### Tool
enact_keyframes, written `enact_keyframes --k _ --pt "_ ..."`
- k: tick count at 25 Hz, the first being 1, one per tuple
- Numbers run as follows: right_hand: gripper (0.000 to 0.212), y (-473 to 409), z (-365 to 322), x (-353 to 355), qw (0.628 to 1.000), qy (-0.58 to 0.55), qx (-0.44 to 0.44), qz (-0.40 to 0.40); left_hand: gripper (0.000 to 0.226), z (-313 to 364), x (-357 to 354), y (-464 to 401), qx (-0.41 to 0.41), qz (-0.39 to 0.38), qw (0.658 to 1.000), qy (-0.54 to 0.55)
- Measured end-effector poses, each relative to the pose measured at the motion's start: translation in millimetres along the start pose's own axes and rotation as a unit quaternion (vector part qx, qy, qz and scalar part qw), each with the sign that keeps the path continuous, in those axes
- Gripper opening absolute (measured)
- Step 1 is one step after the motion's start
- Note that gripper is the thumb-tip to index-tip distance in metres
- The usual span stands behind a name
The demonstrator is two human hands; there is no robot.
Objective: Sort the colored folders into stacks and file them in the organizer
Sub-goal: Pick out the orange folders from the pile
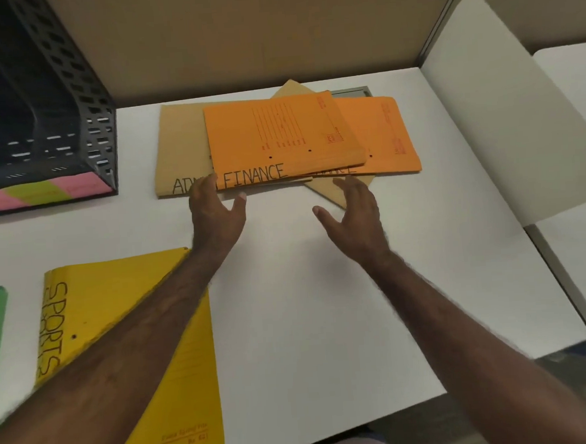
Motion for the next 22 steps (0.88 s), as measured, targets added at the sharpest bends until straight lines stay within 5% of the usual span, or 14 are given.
enact_keyframes --k 5,10,15,22 --pt "0.079 -76 27 5 0.999 -0.035 -0.016 0.010 0.078 -6 -14 -31 0.106 -0.026 0.993 0.036" --pt "0.085 -137 54 17 0.989 -0.112 -0.096 0.003 0.066 -5 -19 -30 0.120 -0.028 0.990 0.076" --pt "0.064 -162 76 31 0.965 -0.208 -0.161 -0.006 0.025 4 -15 -25 0.091 -0.033 0.994 0.058" --pt "0.050 -151 92 50 0.893 -0.374 -0.234 -0.086 0.024 20 -18 -5 0.169 0.012 0.979 0.111"
Point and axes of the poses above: each hand's wrist, its own y-axis away from the middle knuckle, its own x-axis out of the back of the hand, z = x × y, the point moved 1 cm from there along -y, towards the middle knuckle, and after that the axes turned 8 degrees about -y, right-handed, at the moved point
